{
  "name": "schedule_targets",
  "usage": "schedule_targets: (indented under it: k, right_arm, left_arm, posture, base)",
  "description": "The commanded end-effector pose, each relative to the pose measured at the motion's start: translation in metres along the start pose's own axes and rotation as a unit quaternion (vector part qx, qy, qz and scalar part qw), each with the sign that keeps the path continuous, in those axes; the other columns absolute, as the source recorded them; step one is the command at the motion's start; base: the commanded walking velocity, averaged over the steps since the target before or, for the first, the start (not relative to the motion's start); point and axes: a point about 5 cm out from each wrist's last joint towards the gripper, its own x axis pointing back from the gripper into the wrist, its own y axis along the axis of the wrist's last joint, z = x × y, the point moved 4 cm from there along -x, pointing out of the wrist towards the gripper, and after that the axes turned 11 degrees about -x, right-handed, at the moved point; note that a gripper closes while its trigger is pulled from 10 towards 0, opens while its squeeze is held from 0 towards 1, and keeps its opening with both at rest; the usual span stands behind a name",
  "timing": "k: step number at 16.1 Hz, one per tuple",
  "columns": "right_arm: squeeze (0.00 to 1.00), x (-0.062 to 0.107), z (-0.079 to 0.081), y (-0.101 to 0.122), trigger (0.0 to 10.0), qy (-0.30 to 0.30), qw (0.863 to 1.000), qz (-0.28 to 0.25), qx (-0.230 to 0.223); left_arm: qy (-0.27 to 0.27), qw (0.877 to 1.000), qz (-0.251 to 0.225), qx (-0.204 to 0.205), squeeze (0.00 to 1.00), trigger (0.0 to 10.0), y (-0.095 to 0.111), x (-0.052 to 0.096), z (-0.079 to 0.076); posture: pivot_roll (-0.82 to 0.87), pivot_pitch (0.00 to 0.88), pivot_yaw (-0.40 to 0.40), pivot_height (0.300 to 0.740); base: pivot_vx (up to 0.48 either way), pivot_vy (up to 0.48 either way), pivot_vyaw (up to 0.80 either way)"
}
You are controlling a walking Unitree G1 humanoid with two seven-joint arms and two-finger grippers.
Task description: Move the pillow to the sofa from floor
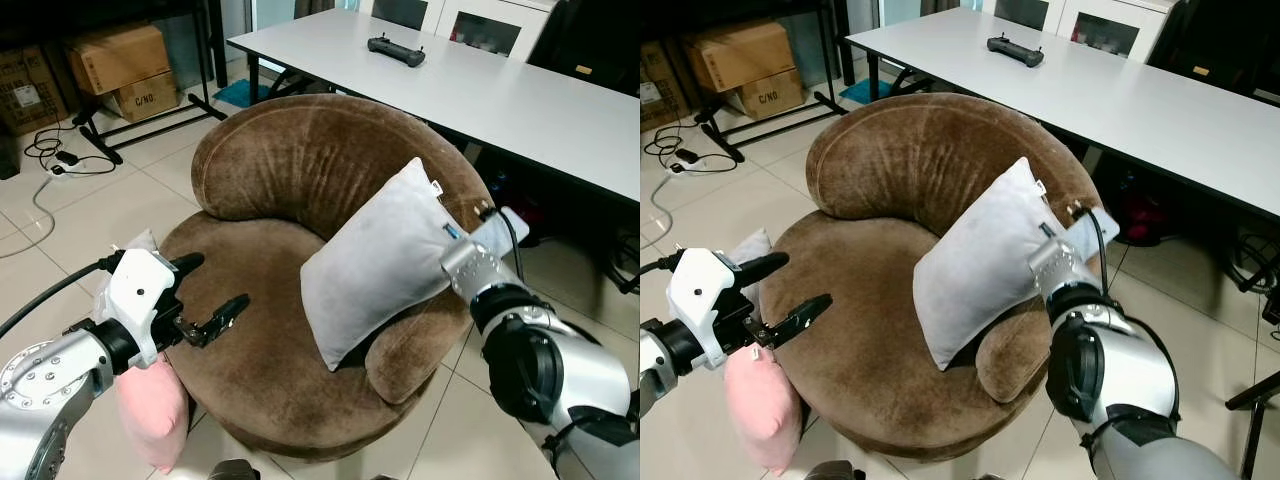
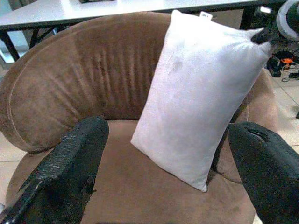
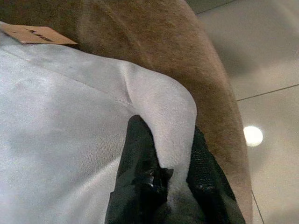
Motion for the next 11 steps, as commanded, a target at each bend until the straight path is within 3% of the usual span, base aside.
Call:
schedule_targets:
  k: [1,3,6,7,9,11]
  right_arm:
    - [1.00,-0.003,-0.008,0.004,10.0,-0.009,1.000,-0.010,-0.016]
    - [1.00,-0.001,0.009,0.008,10.0,0.087,0.994,-0.008,-0.067]
    - [1.00,-0.001,0.010,0.015,10.0,0.105,0.985,-0.009,-0.137]
    - [1.00,-0.002,0.009,0.015,10.0,0.098,0.984,-0.002,-0.148]
    - [1.00,-0.003,0.007,0.014,10.0,0.101,0.989,0.003,-0.108]
    - [1.00,0.004,0.017,0.041,10.0,0.168,0.975,-0.072,-0.129]
  left_arm:
    - [-0.005,1.000,-0.004,0.000,0.00,10.0,0.003,-0.002,-0.002]
    - [-0.001,1.000,-0.012,-0.001,0.00,10.0,0.005,-0.004,-0.001]
    - [0.001,1.000,-0.017,0.001,0.00,10.0,0.007,-0.006,-0.001]
    - [0.001,1.000,-0.019,0.002,0.00,10.0,0.008,-0.007,-0.002]
    - [0.001,1.000,-0.022,0.004,0.00,10.0,0.009,-0.009,-0.005]
    - [0.002,1.000,-0.028,0.008,0.00,10.0,0.010,-0.011,-0.007]
  posture:
    - [0.20,0.000,-0.075,0.740]
    - [0.19,0.000,-0.072,0.740]
    - [0.19,0.000,-0.070,0.740]
    - [0.19,0.000,-0.070,0.740]
    - [0.19,0.000,-0.071,0.740]
    - [0.18,0.000,-0.073,0.740]
  base:
    - [0.000,0.000,0.00]
    - [0.000,0.000,0.00]
    - [0.000,0.000,0.00]
    - [0.000,0.000,0.00]
    - [0.000,0.000,0.00]
    - [0.000,0.000,0.00]
